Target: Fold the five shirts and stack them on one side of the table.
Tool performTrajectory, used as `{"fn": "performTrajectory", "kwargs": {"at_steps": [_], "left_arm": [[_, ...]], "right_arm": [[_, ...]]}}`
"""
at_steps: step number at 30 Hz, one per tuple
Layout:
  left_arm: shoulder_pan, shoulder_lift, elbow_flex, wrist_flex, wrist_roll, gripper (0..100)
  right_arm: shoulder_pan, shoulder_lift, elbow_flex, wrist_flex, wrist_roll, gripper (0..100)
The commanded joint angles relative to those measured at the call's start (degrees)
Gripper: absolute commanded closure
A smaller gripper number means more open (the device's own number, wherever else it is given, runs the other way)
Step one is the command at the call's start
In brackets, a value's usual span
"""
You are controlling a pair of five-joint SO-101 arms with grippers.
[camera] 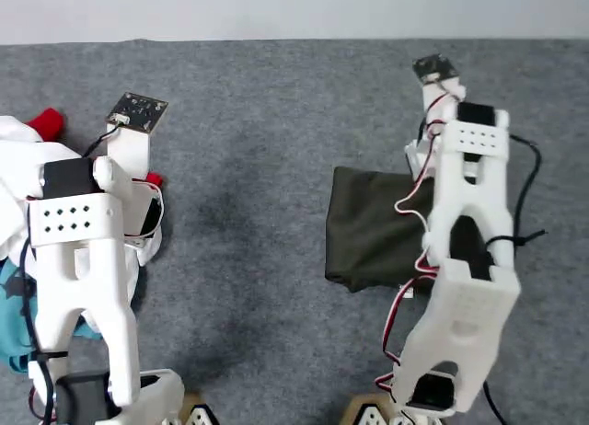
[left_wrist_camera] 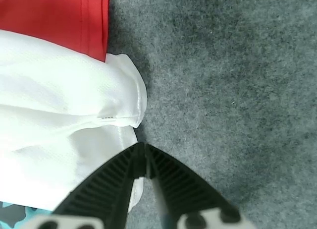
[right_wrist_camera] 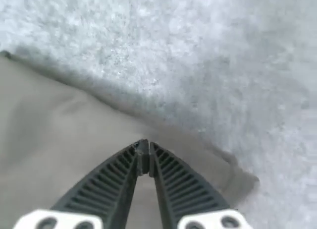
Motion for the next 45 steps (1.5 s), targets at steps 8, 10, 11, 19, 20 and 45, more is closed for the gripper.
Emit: {"fn": "performTrajectory", "kwargs": {"at_steps": [8,10,11,19,20,45], "left_arm": [[0.0,-0.3,-0.2,-0.5,-0.1,99],[0.1,-0.3,-0.2,-0.5,-0.1,99],[0.1,-0.3,-0.2,-0.5,-0.1,99],[0.1,-0.3,-0.2,-0.5,-0.2,99],[0.1,-0.4,-0.2,-0.5,-0.2,99],[0.2,-0.4,-0.2,-0.5,-0.1,99]], "right_arm": [[6.0,3.3,-3.2,-4.1,0.6,98.9],[6.6,4.9,-3.2,-7.2,0.7,98.9],[6.6,5.2,-3.2,-8.2,0.7,98.9],[1.5,-4.0,-4.0,1.3,0.4,98.9],[0.9,-5.3,-4.0,3.6,0.4,98.9],[2.7,0.0,-4.0,22.4,-25.3,49.8]]}}
